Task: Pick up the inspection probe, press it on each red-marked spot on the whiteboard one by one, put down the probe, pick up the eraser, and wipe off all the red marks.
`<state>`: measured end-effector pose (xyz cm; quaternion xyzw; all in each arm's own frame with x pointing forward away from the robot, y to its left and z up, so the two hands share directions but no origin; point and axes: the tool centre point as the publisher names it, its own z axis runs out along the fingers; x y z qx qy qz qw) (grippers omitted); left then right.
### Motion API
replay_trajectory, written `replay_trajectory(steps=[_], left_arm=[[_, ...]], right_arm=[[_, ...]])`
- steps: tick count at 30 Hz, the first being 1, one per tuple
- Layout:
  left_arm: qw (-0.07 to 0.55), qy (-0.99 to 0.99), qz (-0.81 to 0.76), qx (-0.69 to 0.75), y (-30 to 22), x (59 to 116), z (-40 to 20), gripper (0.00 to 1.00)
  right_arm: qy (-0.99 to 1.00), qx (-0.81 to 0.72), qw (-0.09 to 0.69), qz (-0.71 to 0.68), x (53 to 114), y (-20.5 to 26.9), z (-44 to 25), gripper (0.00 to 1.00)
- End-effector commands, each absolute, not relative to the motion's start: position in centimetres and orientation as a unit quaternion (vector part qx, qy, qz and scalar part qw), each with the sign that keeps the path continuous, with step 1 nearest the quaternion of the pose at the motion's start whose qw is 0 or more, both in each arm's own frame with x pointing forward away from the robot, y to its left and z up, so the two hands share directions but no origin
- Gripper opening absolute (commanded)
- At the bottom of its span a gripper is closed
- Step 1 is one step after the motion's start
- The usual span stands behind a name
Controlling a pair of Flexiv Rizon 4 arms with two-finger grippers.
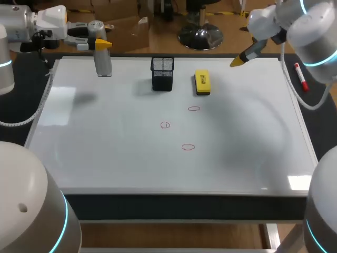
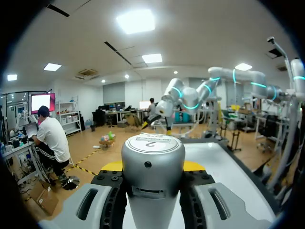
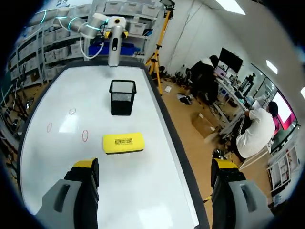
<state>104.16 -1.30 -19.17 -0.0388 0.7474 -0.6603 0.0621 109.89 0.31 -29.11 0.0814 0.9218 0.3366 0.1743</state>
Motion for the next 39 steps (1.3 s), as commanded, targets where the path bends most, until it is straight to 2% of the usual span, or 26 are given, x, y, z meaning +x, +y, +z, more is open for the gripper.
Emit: replay_trajectory(steps=[1,30,39], left_arm=[[0.062,0.747,-0.661,-0.038,-1.2,104.2,-19.1,0.0],[0.062,0.747,-0.661,-0.038,-1.2,104.2,-19.1,0.0],[0.062,0.747,-0.661,-0.038,-1.2,104.2,-19.1,0.0]], right_arm=[[0.989,-0.133,-0.052,0.036,110.6,0.8,-28.9,1.0],[0.989,-0.134,-0.063,0.019,110.9,1.1,-29.1,1.0],[0.964,-0.254,-0.076,-0.001,108.9,3.1,-32.2,1.0]])
